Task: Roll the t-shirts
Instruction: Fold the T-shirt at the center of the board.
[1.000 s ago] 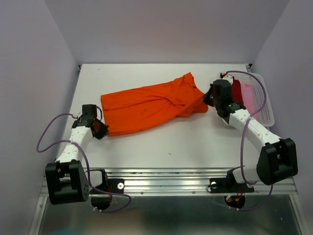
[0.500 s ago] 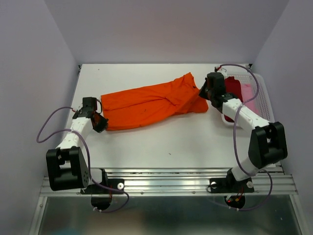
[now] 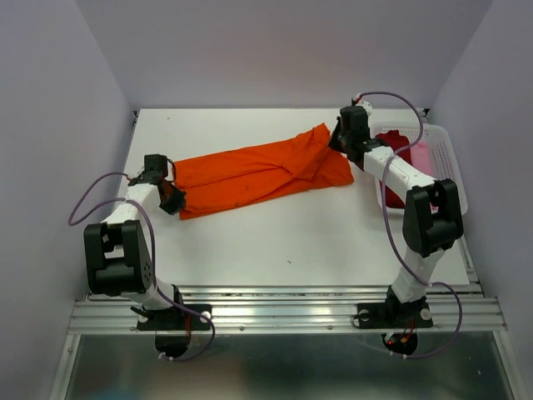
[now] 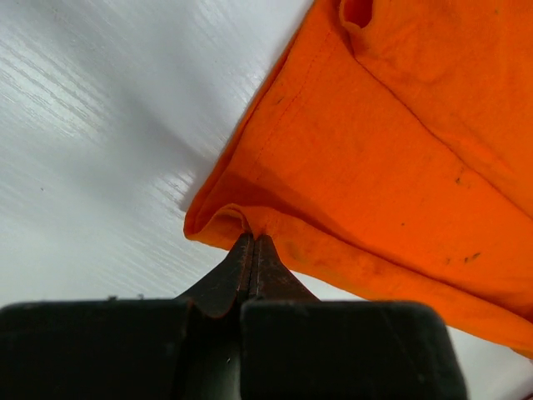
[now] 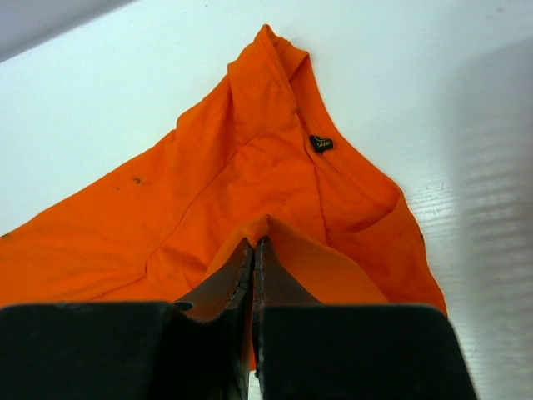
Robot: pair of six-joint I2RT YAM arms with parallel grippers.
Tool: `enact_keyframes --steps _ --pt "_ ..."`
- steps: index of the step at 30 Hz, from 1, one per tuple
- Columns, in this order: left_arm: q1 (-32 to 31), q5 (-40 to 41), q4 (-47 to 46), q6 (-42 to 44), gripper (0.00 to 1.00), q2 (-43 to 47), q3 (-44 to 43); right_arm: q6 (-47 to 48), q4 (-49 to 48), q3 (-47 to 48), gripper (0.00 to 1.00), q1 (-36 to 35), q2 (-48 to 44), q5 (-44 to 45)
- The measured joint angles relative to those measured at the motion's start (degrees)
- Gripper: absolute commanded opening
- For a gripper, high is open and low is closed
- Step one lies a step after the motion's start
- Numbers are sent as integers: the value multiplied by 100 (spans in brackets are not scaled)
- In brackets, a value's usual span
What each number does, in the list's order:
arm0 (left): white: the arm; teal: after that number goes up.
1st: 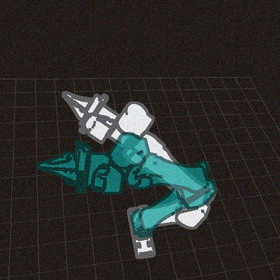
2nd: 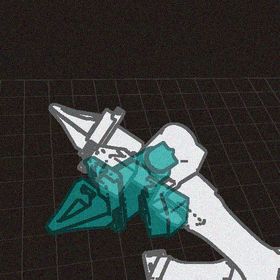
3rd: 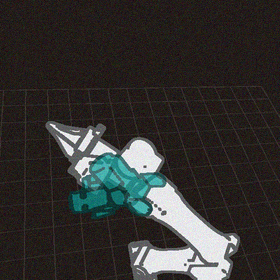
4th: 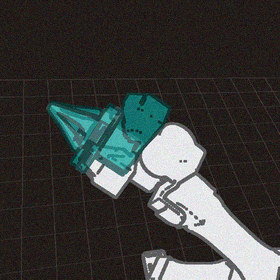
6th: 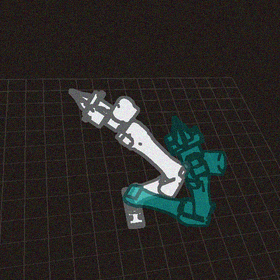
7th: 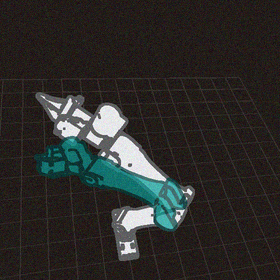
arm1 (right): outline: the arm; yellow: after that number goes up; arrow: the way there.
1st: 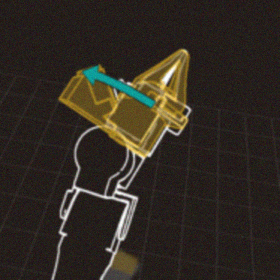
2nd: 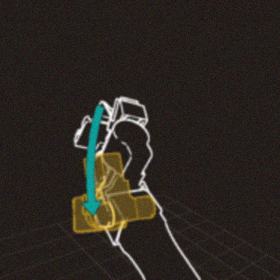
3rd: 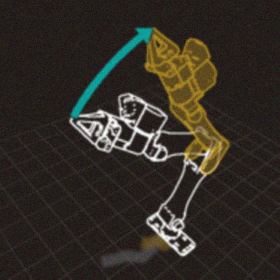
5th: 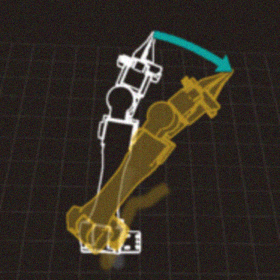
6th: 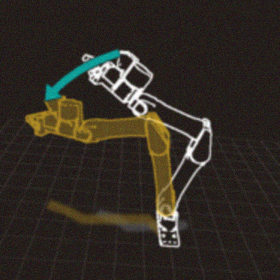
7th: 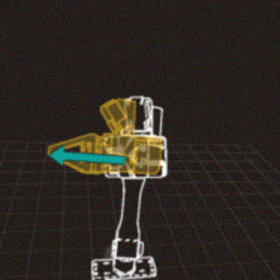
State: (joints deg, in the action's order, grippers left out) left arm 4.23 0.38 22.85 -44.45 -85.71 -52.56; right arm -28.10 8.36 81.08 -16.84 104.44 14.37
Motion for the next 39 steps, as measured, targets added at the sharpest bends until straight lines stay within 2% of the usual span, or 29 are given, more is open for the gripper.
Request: enact_keyframes --steps 10,17,39 --pt "13 9 -33 -2 0 -55 -221 114 11 299 1 66 321 4" --pt "42 35 -157 0 0 -448 -568 133 13 557 1 114 629 2" --pt "153 153 -374 52 0 -918 -695 157 20 1152 1 151 1211 -17"
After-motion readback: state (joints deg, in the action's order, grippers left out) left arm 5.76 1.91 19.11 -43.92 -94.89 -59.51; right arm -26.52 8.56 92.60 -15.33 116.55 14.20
